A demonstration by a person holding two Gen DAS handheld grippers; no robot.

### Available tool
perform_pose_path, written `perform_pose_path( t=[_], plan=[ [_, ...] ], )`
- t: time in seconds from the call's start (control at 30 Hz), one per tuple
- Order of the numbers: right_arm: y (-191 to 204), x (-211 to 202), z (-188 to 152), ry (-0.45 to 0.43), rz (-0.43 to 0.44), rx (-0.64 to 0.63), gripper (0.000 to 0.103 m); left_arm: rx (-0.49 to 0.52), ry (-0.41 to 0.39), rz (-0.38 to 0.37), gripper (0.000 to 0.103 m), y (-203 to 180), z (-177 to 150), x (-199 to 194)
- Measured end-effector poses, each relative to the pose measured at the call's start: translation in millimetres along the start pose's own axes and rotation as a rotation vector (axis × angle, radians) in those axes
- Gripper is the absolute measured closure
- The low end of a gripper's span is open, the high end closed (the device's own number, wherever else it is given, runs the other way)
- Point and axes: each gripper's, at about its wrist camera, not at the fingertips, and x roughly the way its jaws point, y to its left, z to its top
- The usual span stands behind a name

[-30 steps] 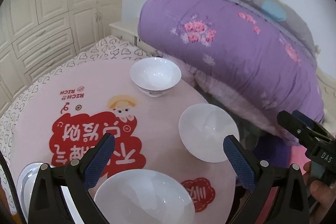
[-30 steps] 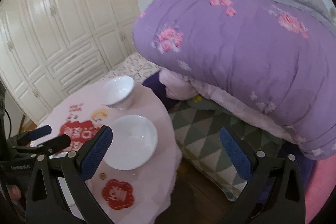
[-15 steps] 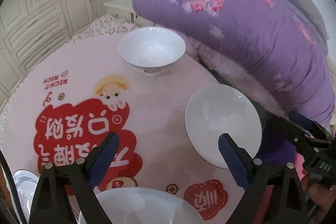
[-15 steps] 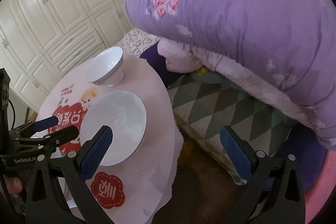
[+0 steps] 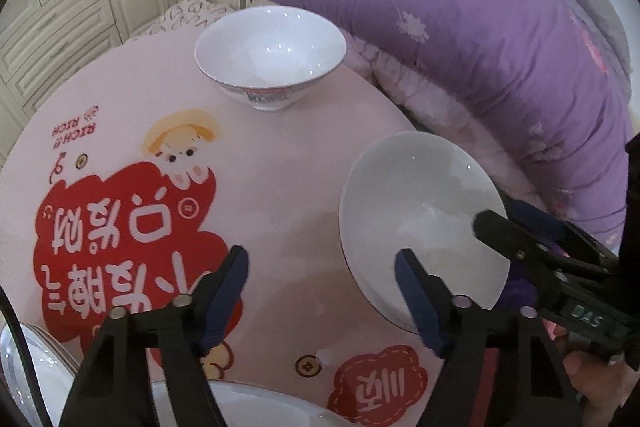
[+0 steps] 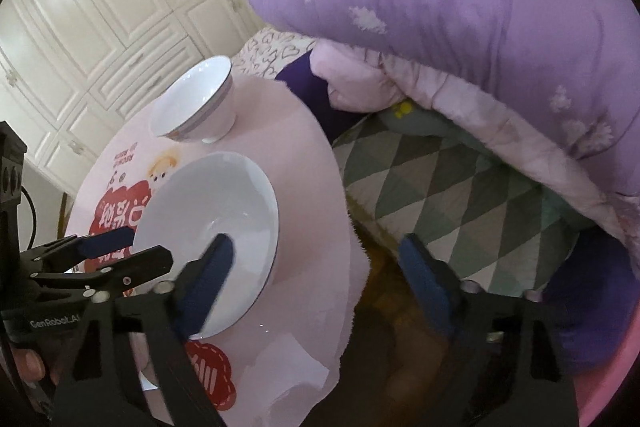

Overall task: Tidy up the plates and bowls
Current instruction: 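Move both grippers toward the second large white bowl, then close both grippers on the rim of the second white bowl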

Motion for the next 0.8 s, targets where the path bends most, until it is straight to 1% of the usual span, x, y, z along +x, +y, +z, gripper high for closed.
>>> perform_pose_path(
  t=[0.03, 0.07, 0.1, 0.17, 0.2, 0.23, 0.27, 0.3, 0.37, 0.4, 0.43, 0.47, 0.8],
  plan=[
    [0.6, 2.1, -0.4, 0.008, 0.005, -0.002, 0.032, -0.001, 0.004, -0.004, 0.041, -0.3, 0.3, 1.0],
    [1.9, 4.6, -1.4, 0.016, 0.009, -0.006, 0.038, -0.003, 0.009, -0.008, 0.045, -0.1, 0.5, 3.0],
    [3.1, 6.1, -1.5, 0.02, 0.012, -0.008, 0.039, -0.005, 0.016, -0.016, 0.05, 0.2, 0.7, 5.5],
    [5.2, 6.9, -3.1, 0.025, 0.025, -0.011, 0.046, -0.008, 0.025, -0.038, 0.055, 1.4, 0.3, 7.9],
    [5.8, 7.3, -3.4, 0.027, 0.03, -0.011, 0.049, -0.009, 0.028, -0.051, 0.061, 1.1, 0.9, 8.9],
    [6.7, 7.7, -3.5, 0.028, 0.036, -0.01, 0.057, -0.01, 0.03, -0.065, 0.064, 0.9, 1.2, 9.4],
    [7.4, 7.9, -3.7, 0.03, 0.047, -0.007, 0.063, -0.013, 0.036, -0.089, 0.071, 0.5, 1.5, 10.2],
    [8.2, 8.4, -3.6, 0.033, 0.054, -0.005, 0.065, -0.015, 0.039, -0.102, 0.078, 0.1, 2.3, 10.3],
    [11.2, 8.6, -4.0, 0.035, 0.064, -0.002, 0.074, -0.016, 0.041, -0.124, 0.086, -1.1, 2.6, 10.1],
    [13.2, 8.7, -4.2, 0.038, 0.068, -0.002, 0.077, -0.014, 0.038, -0.118, 0.087, -2.1, 2.6, 9.9],
    [15.8, 8.5, -4.4, 0.04, 0.069, -0.003, 0.082, -0.016, 0.034, -0.115, 0.087, -2.5, 2.4, 9.9],
    [18.0, 8.7, -4.6, 0.041, 0.073, -0.003, 0.084, -0.02, 0.03, -0.115, 0.087, -1.9, 1.8, 9.8],
    [25.9, 5.3, -3.5, 0.037, 0.07, 0.0, 0.084, -0.05, 0.023, -0.112, 0.089, -0.8, -2.6, -1.5]
  ],
)
